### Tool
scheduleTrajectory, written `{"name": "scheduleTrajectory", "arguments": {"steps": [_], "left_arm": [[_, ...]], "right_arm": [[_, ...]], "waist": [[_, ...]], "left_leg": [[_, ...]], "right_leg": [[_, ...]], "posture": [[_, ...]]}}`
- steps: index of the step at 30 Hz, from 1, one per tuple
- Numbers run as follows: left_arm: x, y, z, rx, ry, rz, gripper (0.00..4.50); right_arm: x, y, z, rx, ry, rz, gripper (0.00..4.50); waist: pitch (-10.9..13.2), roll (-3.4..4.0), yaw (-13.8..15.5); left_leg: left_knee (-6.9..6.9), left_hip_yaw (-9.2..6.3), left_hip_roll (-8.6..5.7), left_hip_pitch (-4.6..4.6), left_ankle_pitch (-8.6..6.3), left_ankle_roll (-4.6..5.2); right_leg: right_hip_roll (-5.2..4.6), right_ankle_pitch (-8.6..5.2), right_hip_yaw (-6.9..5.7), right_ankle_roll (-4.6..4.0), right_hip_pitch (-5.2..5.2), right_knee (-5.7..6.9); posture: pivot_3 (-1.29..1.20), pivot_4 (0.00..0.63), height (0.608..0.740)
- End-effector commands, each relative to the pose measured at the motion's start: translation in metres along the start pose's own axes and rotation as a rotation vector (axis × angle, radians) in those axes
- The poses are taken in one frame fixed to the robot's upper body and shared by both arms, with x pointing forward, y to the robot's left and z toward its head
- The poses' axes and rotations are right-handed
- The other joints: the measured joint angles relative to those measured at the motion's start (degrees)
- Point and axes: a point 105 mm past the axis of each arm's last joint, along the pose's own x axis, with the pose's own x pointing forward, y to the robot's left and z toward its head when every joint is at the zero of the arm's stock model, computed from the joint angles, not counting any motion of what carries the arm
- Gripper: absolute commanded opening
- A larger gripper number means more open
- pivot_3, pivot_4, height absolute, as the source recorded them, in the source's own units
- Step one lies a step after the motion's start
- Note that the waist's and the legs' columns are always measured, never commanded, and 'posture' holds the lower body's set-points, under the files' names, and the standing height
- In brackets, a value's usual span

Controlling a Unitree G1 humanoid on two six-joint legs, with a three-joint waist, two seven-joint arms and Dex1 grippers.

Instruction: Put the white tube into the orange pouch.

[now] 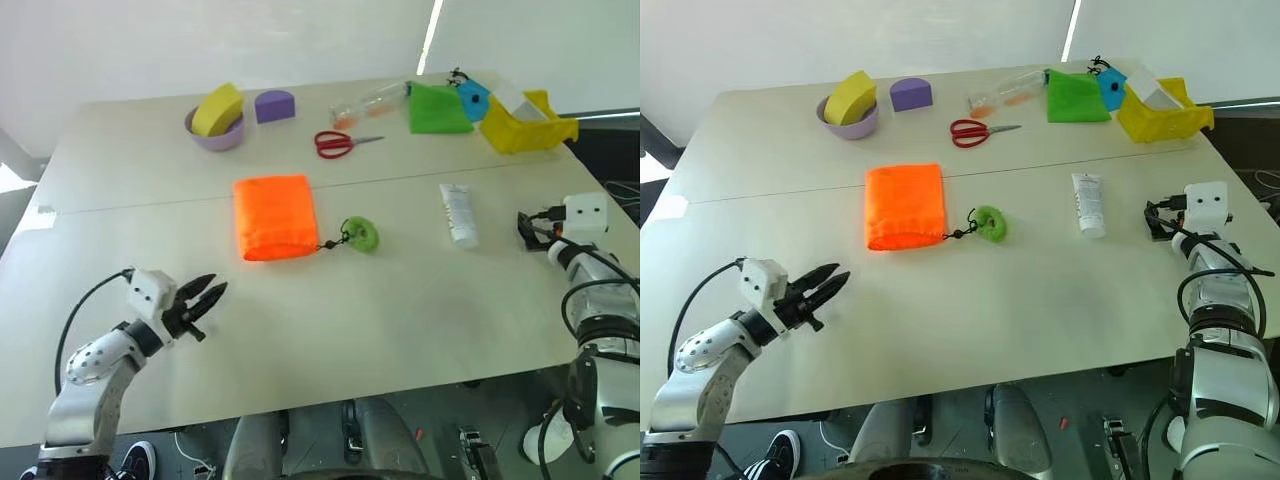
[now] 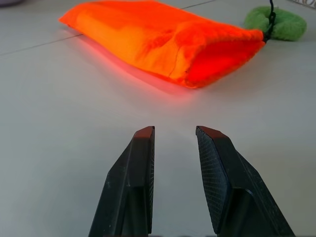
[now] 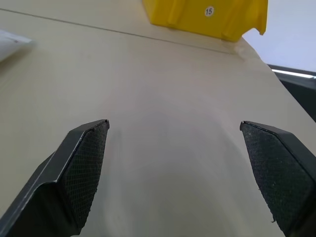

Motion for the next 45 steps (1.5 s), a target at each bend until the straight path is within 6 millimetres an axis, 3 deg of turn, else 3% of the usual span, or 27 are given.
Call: {"name": "scheduleTrajectory", "arguments": {"steps": [1,6,10,18,24,30,33,36,41,45], "left_arm": [[-0.004,0.012,0.01,0.066,-0.036,0.061,1.4],[-0.002,0.016,0.013,0.131,-0.023,0.058,1.4],[-0.004,0.024,0.018,0.098,-0.058,0.07,1.4],[-0.004,0.02,0.024,0.033,-0.104,0.047,1.4],[-0.002,0.019,0.03,0.016,-0.125,0.011,4.33],[0.011,0.007,0.045,0.063,-0.149,-0.04,4.47],[0.018,-0.007,0.046,0.148,-0.117,-0.109,4.47],[0.027,-0.016,0.047,0.185,-0.103,-0.147,4.47],[0.051,-0.017,0.053,0.35,-0.094,-0.113,4.47],[0.064,-0.018,0.06,0.414,-0.106,-0.101,4.47]], "right_arm": [[0.003,-0.002,0.015,-0.011,-0.047,-0.001,4.44],[0.005,0.001,0.017,-0.018,-0.051,0.008,4.44],[0.006,0.003,0.019,-0.018,-0.057,0.013,4.44],[0.007,0.015,0.022,-0.027,-0.08,0.059,4.44],[0.007,0.024,0.029,0.026,-0.111,0.132,4.5],[0.007,0.036,0.047,0.015,-0.168,0.207,4.5],[0.0,0.057,0.052,0.003,-0.199,0.339,4.5],[-0.021,0.088,0.075,0.008,-0.32,0.545,4.5],[-0.064,0.134,0.099,0.021,-0.41,0.82,4.5],[-0.085,0.158,0.101,-0.024,-0.407,0.922,4.5]], "waist": [[0.0,0.0,0.0],[0.0,0.0,0.0],[0.0,0.0,0.0],[0.0,0.0,-0.1],[0.0,0.0,0.0],[0.0,0.0,0.1],[0.0,0.0,0.1],[0.0,0.01,0.2],[0.0,0.02,0.3],[-0.1,-0.02,0.3]], "left_leg": [[0.0,0.0,0.0,0.0,0.0,0.0],[0.0,0.0,0.01,0.0,0.0,0.0],[0.0,0.03,0.0,0.0,0.0,0.0],[0.0,0.06,0.01,0.0,-0.01,0.02],[0.01,0.07,0.0,0.0,-0.01,0.02],[0.01,0.09,0.0,0.0,-0.01,0.02],[0.03,0.08,0.01,0.0,-0.01,0.02],[-0.01,0.08,0.01,0.0,-0.02,0.04],[0.03,0.06,0.03,0.0,-0.04,0.07],[0.08,0.08,0.02,0.0,-0.04,0.07]], "right_leg": [[0.0,0.0,0.0,0.0,0.0,0.0],[0.01,0.02,0.0,-0.01,0.0,0.0],[0.0,0.03,0.02,0.01,0.0,-0.02],[0.01,0.07,0.05,0.06,0.0,-0.04],[0.01,0.1,0.07,0.08,0.0,-0.04],[0.01,0.11,0.09,0.09,0.01,-0.05],[0.01,0.14,0.09,0.13,0.02,-0.05],[0.01,0.14,0.09,0.14,0.03,-0.09],[0.03,0.19,0.09,0.22,0.05,-0.1],[0.01,0.33,0.09,0.27,0.08,-0.23]], "posture": [[0.0,0.15,0.74],[0.0,0.15,0.74],[0.0,0.15,0.74],[0.0,0.15,0.74],[0.0,0.15,0.74],[0.0,0.15,0.74],[0.0,0.15,0.74],[0.0,0.15,0.74],[0.0,0.15,0.74],[0.0,0.15,0.74]]}}
